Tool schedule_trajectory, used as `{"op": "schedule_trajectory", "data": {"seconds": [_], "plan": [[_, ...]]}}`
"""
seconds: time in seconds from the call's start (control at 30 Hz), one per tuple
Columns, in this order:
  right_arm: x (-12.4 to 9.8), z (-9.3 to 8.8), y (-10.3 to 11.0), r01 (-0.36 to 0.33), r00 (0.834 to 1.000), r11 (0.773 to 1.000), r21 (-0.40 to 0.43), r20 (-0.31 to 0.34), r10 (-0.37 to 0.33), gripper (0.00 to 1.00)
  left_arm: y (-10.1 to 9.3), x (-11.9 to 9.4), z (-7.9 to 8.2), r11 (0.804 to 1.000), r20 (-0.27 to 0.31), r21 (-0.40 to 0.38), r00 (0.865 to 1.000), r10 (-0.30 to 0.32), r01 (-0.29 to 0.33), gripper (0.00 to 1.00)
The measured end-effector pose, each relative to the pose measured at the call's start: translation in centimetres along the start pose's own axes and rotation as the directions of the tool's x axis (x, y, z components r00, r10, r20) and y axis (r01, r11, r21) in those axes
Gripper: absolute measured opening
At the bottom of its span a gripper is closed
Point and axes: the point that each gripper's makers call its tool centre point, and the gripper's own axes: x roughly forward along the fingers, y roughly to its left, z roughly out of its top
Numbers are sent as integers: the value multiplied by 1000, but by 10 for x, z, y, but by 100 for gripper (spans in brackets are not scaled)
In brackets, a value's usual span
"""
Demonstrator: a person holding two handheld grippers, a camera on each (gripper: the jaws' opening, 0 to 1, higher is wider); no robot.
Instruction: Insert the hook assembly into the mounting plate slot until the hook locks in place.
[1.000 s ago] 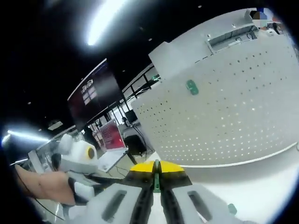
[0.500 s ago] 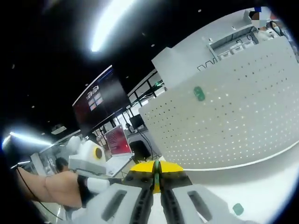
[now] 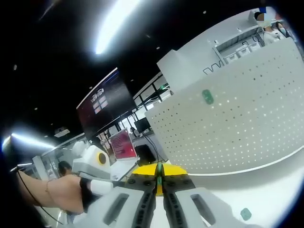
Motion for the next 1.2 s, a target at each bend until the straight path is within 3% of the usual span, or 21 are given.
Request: {"op": "schedule_trajectory", "data": {"seconds": [0.13, 0.27, 0.63, 0.97, 1.0, 1.2], "plan": [[-1, 2, 5, -14, 1000, 1000, -7, 6, 14, 0, 0, -3, 0, 1000, 17, -5, 1000, 0, 0, 7], [-1, 2, 8, -17, 1000, 1000, -21, 5, 18, 0, -1, -3, 1, 999, 27, -36, 1000, -13, 14, 6], [-5, 0, 14, -17, 1000, 996, -91, -7, 16, 0, 0, -4, 2, 1000, 57, -28, 998, -3, 5, 3], [-6, -6, 15, -19, 999, 999, -50, -44, 17, 1, 2, -9, 1, 997, 44, 67, 998, 45, -47, 1], [-6, -9, 15, -29, 996, 999, -21, -80, 27, 2, 3, -10, 3, 993, 53, 108, 997, 50, -56, 1], [-14, 5, 13, -47, 995, 995, 90, -84, 55, 10, 12, -19, 11, 965, 49, 224, 990, 131, -139, 1]]}}
